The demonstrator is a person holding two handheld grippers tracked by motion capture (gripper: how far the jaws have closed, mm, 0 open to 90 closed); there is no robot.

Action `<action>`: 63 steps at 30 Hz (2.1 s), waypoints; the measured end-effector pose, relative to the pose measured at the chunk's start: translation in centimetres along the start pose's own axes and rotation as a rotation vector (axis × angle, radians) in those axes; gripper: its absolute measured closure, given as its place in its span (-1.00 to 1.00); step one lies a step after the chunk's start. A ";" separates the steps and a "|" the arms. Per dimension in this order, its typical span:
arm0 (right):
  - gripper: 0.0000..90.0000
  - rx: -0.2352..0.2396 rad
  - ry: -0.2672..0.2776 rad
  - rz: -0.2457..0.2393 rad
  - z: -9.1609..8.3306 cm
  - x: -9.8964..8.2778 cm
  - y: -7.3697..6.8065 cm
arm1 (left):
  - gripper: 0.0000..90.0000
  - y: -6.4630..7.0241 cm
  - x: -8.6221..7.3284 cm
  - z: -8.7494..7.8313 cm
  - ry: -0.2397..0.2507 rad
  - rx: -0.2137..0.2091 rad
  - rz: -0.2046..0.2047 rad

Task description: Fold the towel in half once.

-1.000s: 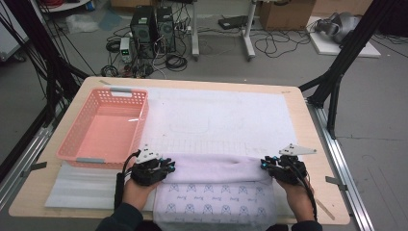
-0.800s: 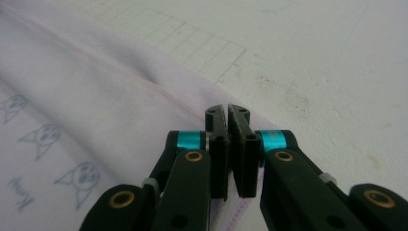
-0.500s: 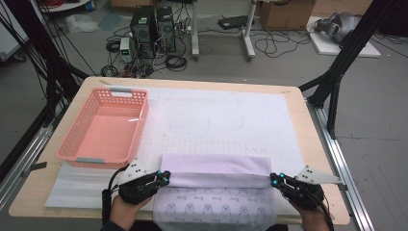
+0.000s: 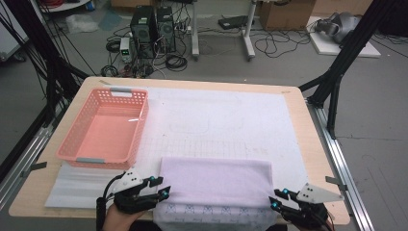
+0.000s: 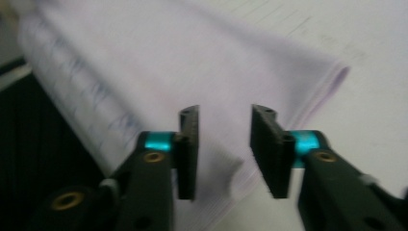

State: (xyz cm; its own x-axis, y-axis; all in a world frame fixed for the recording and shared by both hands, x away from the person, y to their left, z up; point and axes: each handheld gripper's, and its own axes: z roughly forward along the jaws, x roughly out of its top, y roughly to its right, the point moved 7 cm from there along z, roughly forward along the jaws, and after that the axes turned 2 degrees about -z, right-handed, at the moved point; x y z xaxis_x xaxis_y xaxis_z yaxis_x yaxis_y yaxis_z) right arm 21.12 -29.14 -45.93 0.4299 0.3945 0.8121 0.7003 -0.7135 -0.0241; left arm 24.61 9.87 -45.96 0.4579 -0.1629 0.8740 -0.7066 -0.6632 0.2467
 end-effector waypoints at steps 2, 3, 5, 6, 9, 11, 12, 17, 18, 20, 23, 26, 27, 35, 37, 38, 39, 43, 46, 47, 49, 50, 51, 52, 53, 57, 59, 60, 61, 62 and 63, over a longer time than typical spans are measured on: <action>0.23 -0.017 0.029 0.024 0.2 0.8 0.9 | -0.04 -0.2 0.3 0.1 0.007 0.000 0.005; 0.21 -0.032 0.044 0.030 0.4 1.3 1.5 | -0.05 -0.5 0.9 0.4 0.019 0.009 0.010; 0.20 -0.045 0.052 0.037 0.8 2.1 2.3 | -0.08 -0.9 1.8 0.8 0.038 0.009 0.013; 0.20 -0.045 0.052 0.037 0.8 2.1 2.3 | -0.08 -1.1 2.4 1.1 0.056 0.015 0.019; 0.12 -0.094 0.036 0.053 2.5 3.2 4.5 | -0.09 -2.2 3.6 2.1 0.056 0.040 0.017; 0.08 -0.113 -0.004 0.053 3.7 3.2 5.4 | -0.11 -3.1 3.8 3.1 0.019 0.082 0.016; 0.07 -0.115 -0.019 0.051 4.3 3.2 5.7 | -0.11 -3.9 3.9 4.1 -0.006 0.118 0.013; 0.00 -0.107 -0.060 0.058 6.3 3.1 6.8 | -0.16 -5.5 3.7 6.0 -0.053 0.213 -0.001; -0.04 -0.107 -0.082 0.054 7.0 3.0 7.4 | -0.16 -5.8 3.3 6.8 -0.095 0.214 -0.014; -0.09 -0.097 -0.101 0.057 7.7 3.0 7.8 | -0.16 -6.0 2.8 7.3 -0.120 0.198 -0.020; -0.11 -0.069 -0.137 0.048 8.5 2.6 8.3 | -0.11 -6.5 1.9 7.4 -0.155 0.195 -0.039; -0.08 -0.039 -0.143 0.065 8.7 2.2 8.4 | -0.02 -6.7 1.4 7.1 -0.151 0.190 -0.050; -0.03 -0.035 -0.136 0.059 8.6 2.1 8.5 | 0.04 -6.7 1.4 7.0 -0.154 0.200 -0.039; 0.92 0.043 -0.153 -0.003 8.7 2.7 8.8 | 0.92 -7.4 2.7 7.7 -0.155 0.200 -0.035; 0.92 0.034 -0.151 -0.010 9.1 3.1 9.2 | 0.92 -7.5 3.1 7.9 -0.149 0.211 -0.028; 0.92 0.024 -0.149 -0.014 9.3 3.3 9.4 | 0.92 -7.9 3.9 8.2 -0.125 0.242 -0.021; 0.93 0.013 -0.146 -0.015 9.4 3.5 9.7 | 0.92 -8.1 4.2 8.3 -0.119 0.257 -0.025; 0.93 -0.039 -0.101 0.007 9.8 4.8 11.3 | 0.92 -9.3 6.3 8.8 -0.076 0.315 -0.032; 0.93 -0.074 -0.101 -0.013 10.6 5.9 12.6 | 0.92 -10.1 7.8 9.6 -0.057 0.341 -0.034; 0.93 -0.084 -0.097 -0.013 10.9 6.2 13.0 | 0.92 -10.4 8.2 9.9 -0.054 0.345 -0.033; 0.93 -0.107 -0.096 -0.012 11.5 6.7 13.9 | 0.92 -11.2 8.8 10.5 -0.031 0.356 -0.054; 0.93 -0.113 -0.088 -0.010 11.7 7.1 14.3 | 0.92 -11.7 9.1 10.8 -0.031 0.356 -0.073; 0.93 -0.113 -0.088 -0.010 11.7 7.1 14.3 | 0.91 -11.7 9.1 10.8 -0.031 0.356 -0.073; 0.93 -0.120 -0.079 0.007 12.2 7.9 15.0 | 0.91 -12.1 9.3 11.0 -0.028 0.363 -0.078; 0.92 -0.122 -0.077 0.005 12.4 8.2 15.3 | 0.91 -12.7 10.0 11.3 -0.020 0.359 -0.081; 0.93 -0.148 -0.075 0.023 13.2 9.8 16.8 | 0.92 -13.6 10.9 11.7 -0.020 0.375 -0.070; 0.93 -0.156 -0.065 0.039 13.4 10.2 17.2 | 0.92 -14.2 11.6 11.9 -0.004 0.384 -0.075; 0.93 -0.175 -0.058 0.061 13.7 11.0 17.8 | 0.92 -14.7 12.4 12.1 0.004 0.396 -0.064; 0.93 -0.190 -0.057 0.056 14.0 11.3 17.9 | 0.92 -14.9 12.8 12.1 0.021 0.399 -0.053; 0.93 -0.209 -0.062 0.050 14.1 11.7 18.0 | 0.92 -15.0 13.1 12.2 0.021 0.407 -0.049; 0.93 -0.226 -0.054 0.053 14.3 12.0 18.1 | 0.92 -15.0 13.1 12.2 0.021 0.407 -0.049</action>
State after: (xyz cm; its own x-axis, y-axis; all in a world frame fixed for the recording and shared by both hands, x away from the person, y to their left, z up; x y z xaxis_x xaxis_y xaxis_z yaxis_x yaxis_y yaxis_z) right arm 47.08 -29.02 -44.96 0.4967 0.3792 0.7807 0.5329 -0.8432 0.0705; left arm 47.78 8.79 -43.35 0.4717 -0.1113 0.8747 -0.4108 -0.9055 0.1063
